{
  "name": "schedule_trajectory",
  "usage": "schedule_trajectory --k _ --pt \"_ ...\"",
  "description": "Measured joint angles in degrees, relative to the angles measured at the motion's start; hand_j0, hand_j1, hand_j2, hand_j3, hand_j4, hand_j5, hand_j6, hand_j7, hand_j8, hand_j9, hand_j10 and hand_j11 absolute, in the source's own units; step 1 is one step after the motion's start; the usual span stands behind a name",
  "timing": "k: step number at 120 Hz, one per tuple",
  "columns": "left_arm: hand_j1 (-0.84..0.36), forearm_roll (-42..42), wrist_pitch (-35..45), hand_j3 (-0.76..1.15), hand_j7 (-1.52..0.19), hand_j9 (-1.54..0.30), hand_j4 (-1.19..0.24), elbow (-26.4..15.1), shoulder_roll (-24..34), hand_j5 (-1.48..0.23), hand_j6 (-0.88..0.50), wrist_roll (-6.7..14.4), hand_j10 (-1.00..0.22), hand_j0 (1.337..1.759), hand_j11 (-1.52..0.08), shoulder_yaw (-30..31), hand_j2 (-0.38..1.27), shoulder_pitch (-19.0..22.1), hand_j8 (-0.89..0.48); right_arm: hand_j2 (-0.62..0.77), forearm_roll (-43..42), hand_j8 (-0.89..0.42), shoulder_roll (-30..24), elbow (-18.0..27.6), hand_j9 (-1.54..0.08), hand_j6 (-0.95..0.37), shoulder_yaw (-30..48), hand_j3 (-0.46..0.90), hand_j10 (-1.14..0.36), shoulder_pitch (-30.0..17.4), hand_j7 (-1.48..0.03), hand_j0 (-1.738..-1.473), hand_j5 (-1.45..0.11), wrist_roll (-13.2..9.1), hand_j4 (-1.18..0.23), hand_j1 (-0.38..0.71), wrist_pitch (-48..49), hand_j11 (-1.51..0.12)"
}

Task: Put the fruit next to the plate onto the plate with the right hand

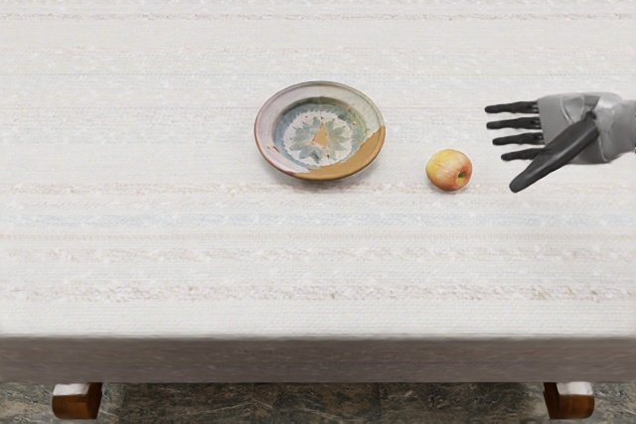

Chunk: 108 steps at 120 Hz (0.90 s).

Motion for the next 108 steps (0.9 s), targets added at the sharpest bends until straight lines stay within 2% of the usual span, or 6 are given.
schedule_trajectory --k 22,31,44,64,81,108 --pt "0.34 -0.1 0.0 0.0 -0.01 -0.01 -0.01 0.0 0.0 -0.01 -0.01 0.0 -0.01 1.658 -0.01 0.0 0.0 0.9 -0.01 0.0 -5.7 0.0 1.1 -0.3 0.0 0.0 -0.2 0.0 0.0 0.6 0.0 -1.658 0.0 0.0 0.0 -0.35 -0.7 0.0" --pt "0.34 -0.1 0.0 0.0 -0.01 -0.01 -0.01 0.0 0.0 -0.01 -0.01 0.0 -0.01 1.658 -0.01 0.0 0.0 1.5 -0.01 0.0 -17.3 0.0 3.8 -0.4 0.0 0.0 0.1 0.0 0.0 1.0 0.0 -1.658 0.0 0.0 0.0 -0.35 0.2 0.0" --pt "0.34 -0.1 0.0 0.0 -0.01 -0.01 -0.01 0.0 0.0 -0.01 -0.01 0.0 -0.01 1.658 -0.01 0.0 0.0 1.9 -0.01 0.0 -36.8 0.0 11.6 -0.4 0.0 0.0 0.1 0.0 0.0 0.7 0.0 -1.658 0.0 0.0 0.0 -0.35 -2.8 0.0" --pt "0.34 -0.1 0.0 0.0 -0.01 -0.01 -0.01 0.0 0.0 -0.01 -0.01 0.0 -0.01 1.658 -0.01 0.0 0.0 2.4 -0.01 0.0 -57.8 0.0 21.1 -0.6 0.0 0.0 -2.1 0.0 0.0 -4.2 0.0 -1.658 0.0 0.0 0.0 -0.35 -21.4 0.0" --pt "0.34 -0.1 0.0 0.0 -0.01 -0.01 -0.01 0.0 0.0 -0.01 -0.01 0.0 -0.01 1.658 -0.01 0.0 0.0 3.0 -0.01 0.0 -63.9 -0.01 25.8 -2.7 0.0 -0.01 -4.0 0.0 0.0 -7.4 0.0 -1.658 0.0 0.0 -0.01 -0.35 -26.8 0.0" --pt "0.34 -0.1 0.0 0.0 -0.01 -0.01 -0.01 0.0 0.0 -0.01 -0.01 0.0 -0.01 1.658 -0.01 -0.1 0.0 3.1 -0.01 -0.02 -66.2 -0.1 29.5 -3.9 -0.13 -0.1 -4.9 0.0 -0.1 -12.3 -0.13 -1.658 -0.13 0.0 -0.1 -0.23 -33.2 -0.13"
